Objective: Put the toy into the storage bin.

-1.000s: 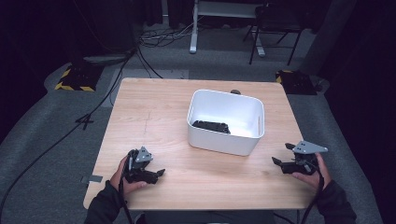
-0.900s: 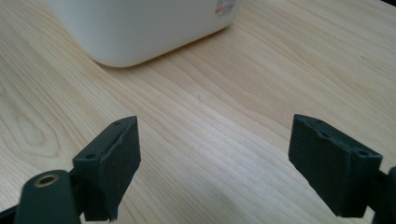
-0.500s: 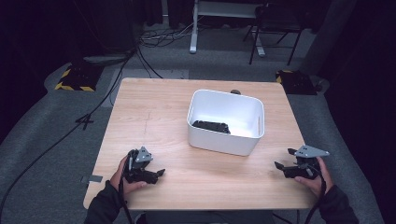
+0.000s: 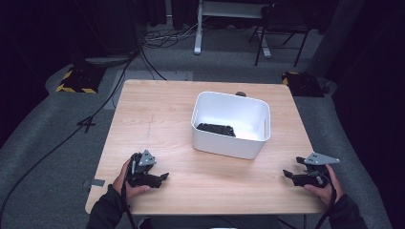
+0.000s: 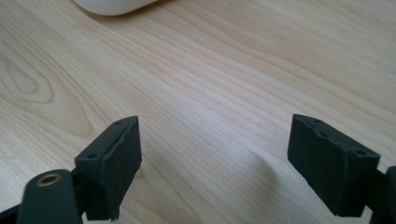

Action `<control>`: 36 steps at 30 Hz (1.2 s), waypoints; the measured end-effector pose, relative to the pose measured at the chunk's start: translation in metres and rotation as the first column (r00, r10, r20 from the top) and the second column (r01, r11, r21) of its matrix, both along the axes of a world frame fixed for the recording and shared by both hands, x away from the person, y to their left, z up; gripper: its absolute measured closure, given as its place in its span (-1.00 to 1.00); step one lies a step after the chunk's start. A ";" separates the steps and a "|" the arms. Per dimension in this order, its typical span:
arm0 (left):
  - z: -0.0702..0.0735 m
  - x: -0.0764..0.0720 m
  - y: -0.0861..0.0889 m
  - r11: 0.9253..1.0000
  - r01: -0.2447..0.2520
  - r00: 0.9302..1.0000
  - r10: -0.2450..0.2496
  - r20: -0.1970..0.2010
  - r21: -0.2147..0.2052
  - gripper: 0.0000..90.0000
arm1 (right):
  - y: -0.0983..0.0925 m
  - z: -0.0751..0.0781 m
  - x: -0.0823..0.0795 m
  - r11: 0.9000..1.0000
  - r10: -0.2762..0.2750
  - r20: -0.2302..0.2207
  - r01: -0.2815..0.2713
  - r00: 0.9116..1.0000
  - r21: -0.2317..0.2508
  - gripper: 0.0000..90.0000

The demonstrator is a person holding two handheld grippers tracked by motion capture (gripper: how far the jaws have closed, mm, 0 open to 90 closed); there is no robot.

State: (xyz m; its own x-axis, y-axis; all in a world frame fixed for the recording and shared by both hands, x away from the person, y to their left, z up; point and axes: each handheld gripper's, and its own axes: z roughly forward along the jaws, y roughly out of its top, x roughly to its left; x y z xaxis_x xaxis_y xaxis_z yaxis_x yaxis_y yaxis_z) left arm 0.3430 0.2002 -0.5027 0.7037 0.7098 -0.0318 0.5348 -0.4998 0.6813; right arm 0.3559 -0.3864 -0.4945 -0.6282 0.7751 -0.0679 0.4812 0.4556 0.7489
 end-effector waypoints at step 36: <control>0.000 0.000 0.000 1.000 -0.001 1.000 0.001 0.008 0.008 -0.66 | -0.012 -0.009 -0.005 0.998 -0.048 -0.050 0.051 0.998 0.046 -0.63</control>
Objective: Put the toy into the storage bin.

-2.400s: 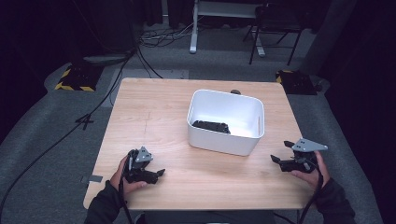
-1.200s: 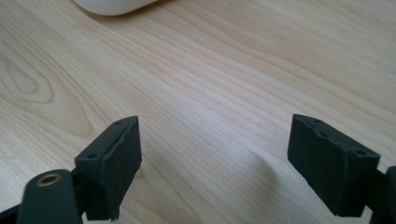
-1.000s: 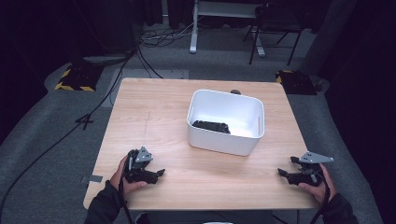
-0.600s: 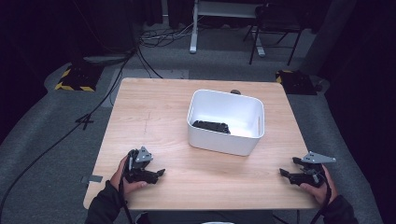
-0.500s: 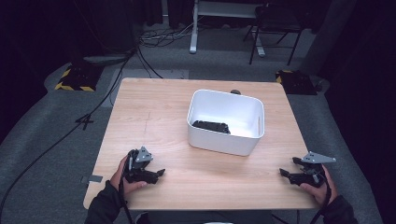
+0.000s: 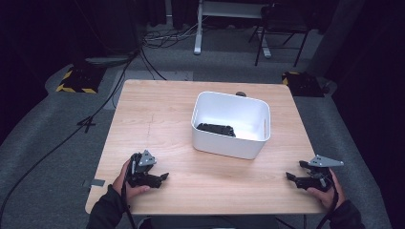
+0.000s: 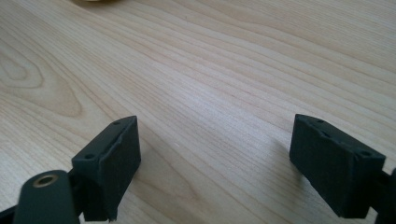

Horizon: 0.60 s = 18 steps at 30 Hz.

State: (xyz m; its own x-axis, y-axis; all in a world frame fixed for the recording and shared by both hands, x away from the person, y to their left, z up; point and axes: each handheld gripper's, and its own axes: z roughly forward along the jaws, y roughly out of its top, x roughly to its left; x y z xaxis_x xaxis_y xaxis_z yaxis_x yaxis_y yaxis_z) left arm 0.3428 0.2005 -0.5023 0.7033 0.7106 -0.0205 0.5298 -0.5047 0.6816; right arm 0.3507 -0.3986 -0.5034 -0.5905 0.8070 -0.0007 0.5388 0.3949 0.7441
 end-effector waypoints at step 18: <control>0.000 0.000 0.000 1.000 0.000 1.000 0.000 0.000 0.000 -0.66 | 0.000 0.000 0.000 1.000 0.000 0.000 0.000 1.000 0.000 -0.63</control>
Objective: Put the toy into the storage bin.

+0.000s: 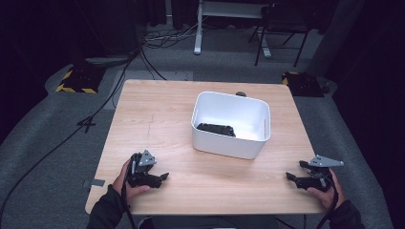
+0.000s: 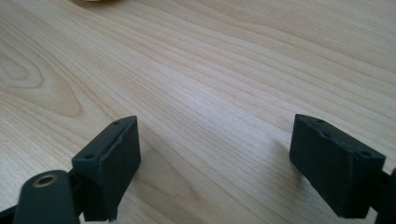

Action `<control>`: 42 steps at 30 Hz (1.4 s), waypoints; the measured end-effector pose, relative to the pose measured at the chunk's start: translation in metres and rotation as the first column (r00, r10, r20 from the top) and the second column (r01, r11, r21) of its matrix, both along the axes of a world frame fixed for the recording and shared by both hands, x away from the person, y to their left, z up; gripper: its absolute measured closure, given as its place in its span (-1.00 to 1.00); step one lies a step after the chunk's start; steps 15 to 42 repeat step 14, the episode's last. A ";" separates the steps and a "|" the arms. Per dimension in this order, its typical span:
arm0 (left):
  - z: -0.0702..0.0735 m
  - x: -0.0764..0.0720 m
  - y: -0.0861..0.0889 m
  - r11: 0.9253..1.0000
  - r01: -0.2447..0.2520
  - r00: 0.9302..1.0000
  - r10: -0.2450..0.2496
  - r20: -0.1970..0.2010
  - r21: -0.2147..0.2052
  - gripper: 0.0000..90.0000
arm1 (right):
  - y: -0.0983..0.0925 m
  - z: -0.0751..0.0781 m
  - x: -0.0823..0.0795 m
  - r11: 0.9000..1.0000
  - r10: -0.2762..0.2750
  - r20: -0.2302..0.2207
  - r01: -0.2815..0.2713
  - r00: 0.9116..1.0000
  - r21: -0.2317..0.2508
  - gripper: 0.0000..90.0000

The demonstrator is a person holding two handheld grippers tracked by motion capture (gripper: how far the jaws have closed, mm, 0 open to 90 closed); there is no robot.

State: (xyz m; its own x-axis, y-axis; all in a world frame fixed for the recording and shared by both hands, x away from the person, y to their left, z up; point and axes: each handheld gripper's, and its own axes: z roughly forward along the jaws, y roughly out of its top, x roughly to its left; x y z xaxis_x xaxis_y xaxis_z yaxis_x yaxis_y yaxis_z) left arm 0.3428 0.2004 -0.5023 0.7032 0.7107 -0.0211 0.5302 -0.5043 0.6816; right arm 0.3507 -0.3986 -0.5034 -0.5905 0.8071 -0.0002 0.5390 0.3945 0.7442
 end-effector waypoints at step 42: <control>-0.001 0.000 -0.001 1.000 -0.003 1.000 0.003 -0.007 -0.008 -0.67 | 0.000 0.000 0.000 1.000 -0.001 0.002 0.001 1.000 -0.003 -0.63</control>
